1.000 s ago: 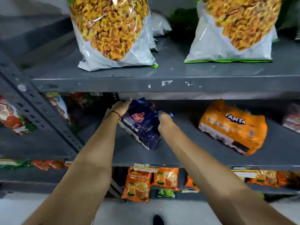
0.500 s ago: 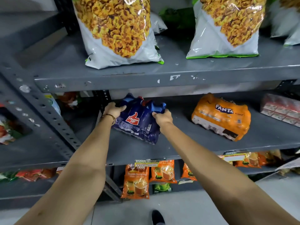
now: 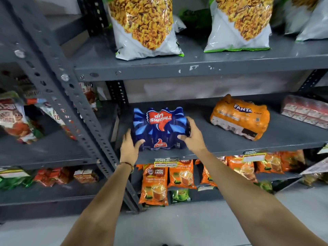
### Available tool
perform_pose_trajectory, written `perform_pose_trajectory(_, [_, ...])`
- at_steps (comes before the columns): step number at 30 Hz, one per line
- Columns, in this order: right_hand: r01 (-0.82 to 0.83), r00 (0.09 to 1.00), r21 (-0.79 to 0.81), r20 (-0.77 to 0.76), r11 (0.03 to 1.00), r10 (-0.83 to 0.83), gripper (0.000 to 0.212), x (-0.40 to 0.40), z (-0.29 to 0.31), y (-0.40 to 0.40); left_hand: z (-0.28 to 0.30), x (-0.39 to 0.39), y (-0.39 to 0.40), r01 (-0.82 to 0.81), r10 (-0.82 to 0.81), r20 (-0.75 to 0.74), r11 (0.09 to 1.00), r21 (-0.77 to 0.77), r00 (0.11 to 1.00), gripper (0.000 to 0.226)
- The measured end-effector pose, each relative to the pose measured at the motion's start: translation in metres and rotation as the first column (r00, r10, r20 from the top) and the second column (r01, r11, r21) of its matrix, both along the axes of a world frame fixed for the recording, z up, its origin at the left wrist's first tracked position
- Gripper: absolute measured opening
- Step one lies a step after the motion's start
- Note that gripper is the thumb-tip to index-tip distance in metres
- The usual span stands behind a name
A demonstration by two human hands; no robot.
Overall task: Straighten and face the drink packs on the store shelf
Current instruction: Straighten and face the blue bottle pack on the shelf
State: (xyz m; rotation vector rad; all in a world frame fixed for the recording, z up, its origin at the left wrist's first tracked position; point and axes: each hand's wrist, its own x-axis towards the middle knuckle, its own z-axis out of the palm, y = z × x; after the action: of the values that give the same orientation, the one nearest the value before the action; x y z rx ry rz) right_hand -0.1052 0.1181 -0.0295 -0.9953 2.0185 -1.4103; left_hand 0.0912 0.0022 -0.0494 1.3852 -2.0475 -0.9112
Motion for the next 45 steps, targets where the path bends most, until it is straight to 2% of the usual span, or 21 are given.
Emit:
perform_pose_trajectory(1, [-0.003,1.000,0.008,0.008,1.000,0.003,0.071,-0.001,0.001,0.000,0.002,0.002,0.001,0.004,-0.002,-0.055,1.000,0.029,0.998,0.072])
perform_pose_trajectory(3, [-0.024,0.999,0.047,0.025,0.999,0.023,0.071,-0.004,0.005,0.001,0.015,0.005,-0.003,-0.015,0.061,-0.230,0.981,0.196,0.971,0.066])
perform_pose_trajectory(5, [0.024,0.997,0.053,0.070,0.998,-0.028,0.078,-0.004,0.011,0.002,0.033,0.004,-0.012,-0.029,0.175,-0.400,0.938,0.345,0.900,0.073])
perform_pose_trajectory(6, [0.117,0.986,0.038,0.113,0.992,-0.120,0.083,-0.001,0.015,0.001,0.040,0.001,-0.017,-0.016,0.219,-0.461,0.915,0.404,0.860,0.079])
perform_pose_trajectory(8, [0.364,0.908,0.022,0.214,0.931,-0.360,0.084,0.016,0.027,-0.004,0.056,-0.010,-0.021,0.037,0.259,-0.541,0.879,0.475,0.800,0.076])
perform_pose_trajectory(10, [0.474,0.811,0.098,0.338,0.875,-0.478,0.078,0.036,0.038,-0.016,0.065,-0.020,-0.021,0.080,0.249,-0.551,0.860,0.504,0.796,0.074])
perform_pose_trajectory(13, [0.395,0.743,0.216,0.495,0.893,-0.449,0.072,0.058,0.053,-0.034,0.066,-0.029,-0.015,0.125,0.256,-0.559,0.823,0.554,0.789,0.076])
perform_pose_trajectory(16, [0.350,0.747,0.272,0.496,0.897,-0.442,0.069,0.055,0.062,-0.049,0.059,-0.029,-0.021,0.048,0.319,-0.550,0.833,0.551,0.772,0.075])
perform_pose_trajectory(19, [0.323,0.779,0.305,0.451,0.896,-0.435,0.065,0.043,0.059,-0.059,0.057,-0.025,-0.028,-0.030,0.326,-0.487,0.853,0.521,0.810,0.076])
perform_pose_trajectory(22, [0.328,0.723,0.255,0.553,0.910,-0.415,0.074,0.030,0.064,-0.061,0.054,-0.022,-0.031,-0.067,0.307,-0.433,0.872,0.485,0.848,0.077])
perform_pose_trajectory(25, [0.257,0.687,0.214,0.645,0.942,-0.334,0.092,-0.013,0.033,-0.090,0.043,-0.012,-0.028,-0.145,0.312,-0.393,0.905,0.399,0.865,0.077])
perform_pose_trajectory(27, [0.180,0.680,0.221,0.676,0.958,-0.284,0.103,-0.029,0.029,-0.099,0.038,-0.004,-0.030,-0.174,0.339,-0.383,0.898,0.404,0.859,0.077])
perform_pose_trajectory(28, [0.161,0.673,0.214,0.690,0.963,-0.266,0.091,-0.027,0.042,-0.091,0.034,-0.001,-0.033,-0.149,0.335,-0.405,0.893,0.425,0.851,0.077])
perform_pose_trajectory(30, [0.072,0.671,0.213,0.713,0.974,-0.205,0.052,-0.010,0.081,-0.071,0.030,0.003,-0.030,-0.072,0.348,-0.480,0.861,0.504,0.805,0.071])
perform_pose_trajectory(31, [0.052,0.673,0.193,0.718,0.980,-0.177,0.042,-0.013,0.087,-0.070,0.029,0.004,-0.024,-0.048,0.372,-0.507,0.839,0.542,0.778,0.066])
perform_pose_trajectory(34, [-0.060,0.730,0.184,0.678,0.981,-0.082,0.024,-0.013,0.092,-0.076,0.025,0.005,-0.011,-0.033,0.411,-0.548,0.820,0.571,0.729,0.062])
perform_pose_trajectory(37, [-0.092,0.802,0.212,0.595,0.973,-0.054,0.007,-0.013,0.089,-0.096,0.021,0.005,-0.002,-0.014,0.390,-0.543,0.821,0.570,0.744,0.064])
perform_pose_trajectory(41, [-0.162,0.911,0.231,0.408,0.959,0.055,0.030,-0.015,0.085,-0.120,0.021,-0.015,0.015,0.016,0.271,-0.468,0.852,0.523,0.841,0.064])
perform_pose_trajectory(45, [-0.152,0.988,0.354,0.057,0.923,0.141,0.035,-0.015,0.092,-0.128,0.028,-0.036,0.022,0.152,0.117,-0.457,0.846,0.511,0.882,0.066])
